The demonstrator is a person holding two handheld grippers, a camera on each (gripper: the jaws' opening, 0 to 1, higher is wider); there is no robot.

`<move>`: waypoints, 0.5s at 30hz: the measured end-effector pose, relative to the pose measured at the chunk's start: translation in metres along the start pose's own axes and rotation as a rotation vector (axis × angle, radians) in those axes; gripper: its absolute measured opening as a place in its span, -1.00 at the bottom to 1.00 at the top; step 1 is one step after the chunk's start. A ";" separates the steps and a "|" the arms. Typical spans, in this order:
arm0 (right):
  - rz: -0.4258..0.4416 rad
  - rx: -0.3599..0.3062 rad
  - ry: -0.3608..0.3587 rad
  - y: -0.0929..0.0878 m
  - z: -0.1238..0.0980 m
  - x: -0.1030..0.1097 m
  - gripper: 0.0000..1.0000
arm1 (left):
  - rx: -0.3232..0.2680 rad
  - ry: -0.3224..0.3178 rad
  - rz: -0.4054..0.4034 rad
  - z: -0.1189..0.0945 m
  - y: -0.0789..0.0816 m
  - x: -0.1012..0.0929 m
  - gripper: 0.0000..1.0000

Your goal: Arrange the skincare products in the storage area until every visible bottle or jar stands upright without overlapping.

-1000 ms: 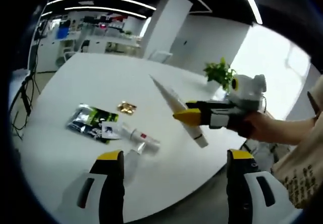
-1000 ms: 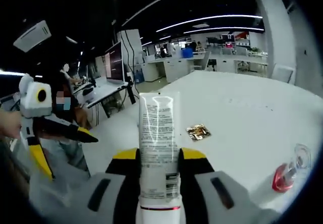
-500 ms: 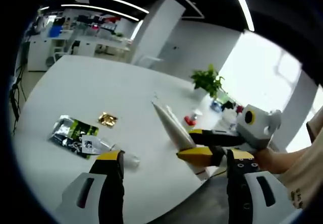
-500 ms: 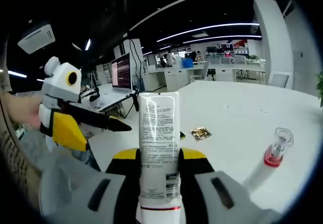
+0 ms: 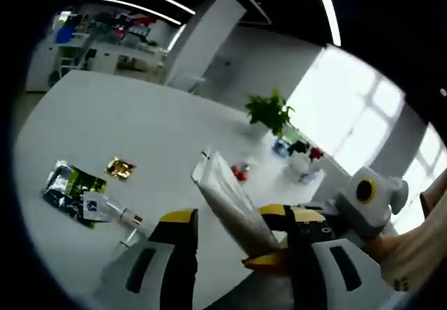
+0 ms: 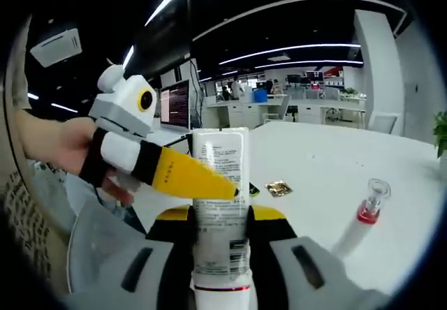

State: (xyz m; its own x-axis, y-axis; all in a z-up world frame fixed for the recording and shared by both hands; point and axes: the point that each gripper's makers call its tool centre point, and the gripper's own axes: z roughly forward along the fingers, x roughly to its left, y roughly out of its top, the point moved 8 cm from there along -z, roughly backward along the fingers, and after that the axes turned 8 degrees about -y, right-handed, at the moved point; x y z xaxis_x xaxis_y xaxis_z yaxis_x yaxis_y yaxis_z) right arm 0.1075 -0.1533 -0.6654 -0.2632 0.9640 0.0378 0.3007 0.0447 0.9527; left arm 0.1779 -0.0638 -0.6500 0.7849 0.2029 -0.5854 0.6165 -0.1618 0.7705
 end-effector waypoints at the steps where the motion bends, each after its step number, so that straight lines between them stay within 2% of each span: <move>1: -0.004 -0.001 -0.005 0.000 -0.001 0.000 -0.42 | 0.009 -0.009 -0.002 0.002 0.000 -0.002 -0.17; 3: -0.006 -0.001 -0.013 0.000 -0.003 -0.001 -0.41 | 0.025 -0.029 0.000 0.003 0.000 -0.004 -0.60; 4: -0.004 -0.001 -0.022 0.000 -0.004 -0.001 -0.41 | 0.022 -0.047 -0.051 0.005 -0.001 -0.007 -0.55; 5: 0.000 -0.001 -0.020 0.000 -0.005 -0.001 -0.41 | 0.023 -0.035 -0.025 0.006 0.000 -0.004 -0.61; 7: 0.000 0.006 -0.032 -0.001 -0.005 -0.001 -0.41 | 0.021 -0.034 -0.057 0.007 -0.001 -0.006 -0.63; 11: 0.022 0.016 -0.046 0.000 -0.007 -0.002 -0.39 | -0.022 -0.043 -0.090 0.009 0.002 -0.012 -0.74; 15: 0.017 0.042 -0.061 0.002 -0.007 -0.001 -0.38 | -0.006 -0.045 -0.086 0.009 0.004 -0.013 -0.79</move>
State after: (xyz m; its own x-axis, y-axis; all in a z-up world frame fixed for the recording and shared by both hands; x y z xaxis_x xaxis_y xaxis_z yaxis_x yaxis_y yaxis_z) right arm 0.1021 -0.1564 -0.6610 -0.2015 0.9789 0.0342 0.3433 0.0378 0.9385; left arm 0.1705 -0.0757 -0.6420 0.7309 0.1720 -0.6605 0.6818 -0.1394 0.7182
